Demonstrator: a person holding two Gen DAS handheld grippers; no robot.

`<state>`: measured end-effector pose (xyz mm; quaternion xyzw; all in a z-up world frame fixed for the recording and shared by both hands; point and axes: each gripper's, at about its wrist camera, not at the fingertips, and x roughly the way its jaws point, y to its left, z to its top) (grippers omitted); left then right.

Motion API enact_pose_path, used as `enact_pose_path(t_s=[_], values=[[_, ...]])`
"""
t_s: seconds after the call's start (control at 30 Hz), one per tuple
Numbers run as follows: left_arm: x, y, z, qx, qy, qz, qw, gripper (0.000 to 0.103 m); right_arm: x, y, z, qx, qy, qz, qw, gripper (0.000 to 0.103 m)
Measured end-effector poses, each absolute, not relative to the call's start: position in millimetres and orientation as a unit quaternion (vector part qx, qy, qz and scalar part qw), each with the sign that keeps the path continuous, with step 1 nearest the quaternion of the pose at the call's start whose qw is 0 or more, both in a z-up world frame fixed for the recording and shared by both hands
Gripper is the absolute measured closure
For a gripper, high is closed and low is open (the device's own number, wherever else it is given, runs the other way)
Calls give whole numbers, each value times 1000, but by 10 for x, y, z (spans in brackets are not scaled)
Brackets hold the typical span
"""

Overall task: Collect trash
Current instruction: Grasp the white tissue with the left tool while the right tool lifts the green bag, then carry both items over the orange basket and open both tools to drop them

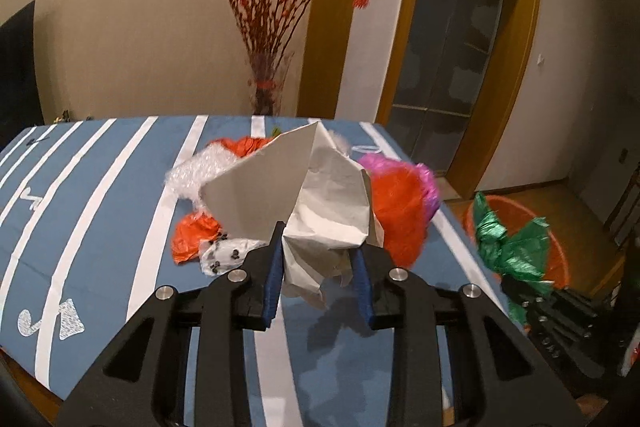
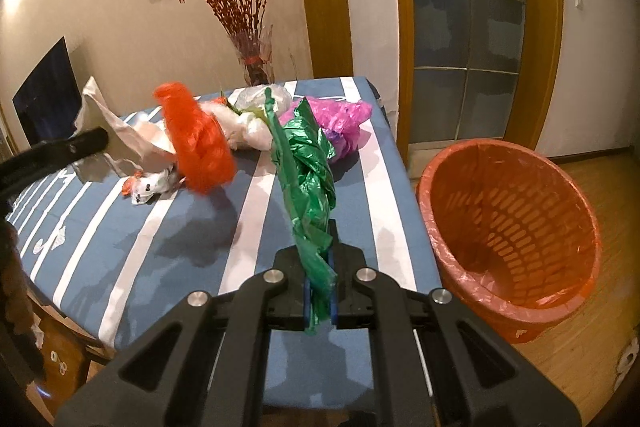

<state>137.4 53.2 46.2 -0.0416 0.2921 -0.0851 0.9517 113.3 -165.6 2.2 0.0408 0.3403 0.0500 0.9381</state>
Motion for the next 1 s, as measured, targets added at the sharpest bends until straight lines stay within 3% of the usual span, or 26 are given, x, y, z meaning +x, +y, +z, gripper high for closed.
enact_pose_path(t_s=[0.53, 1.0], values=[[1410, 20, 547, -37, 278, -141, 949, 72, 976, -2036, 190, 53, 314, 10, 948, 95], [1688, -1031, 400, -19, 292, -234, 927, 72, 1040, -3041, 492, 75, 278, -93, 953, 95]])
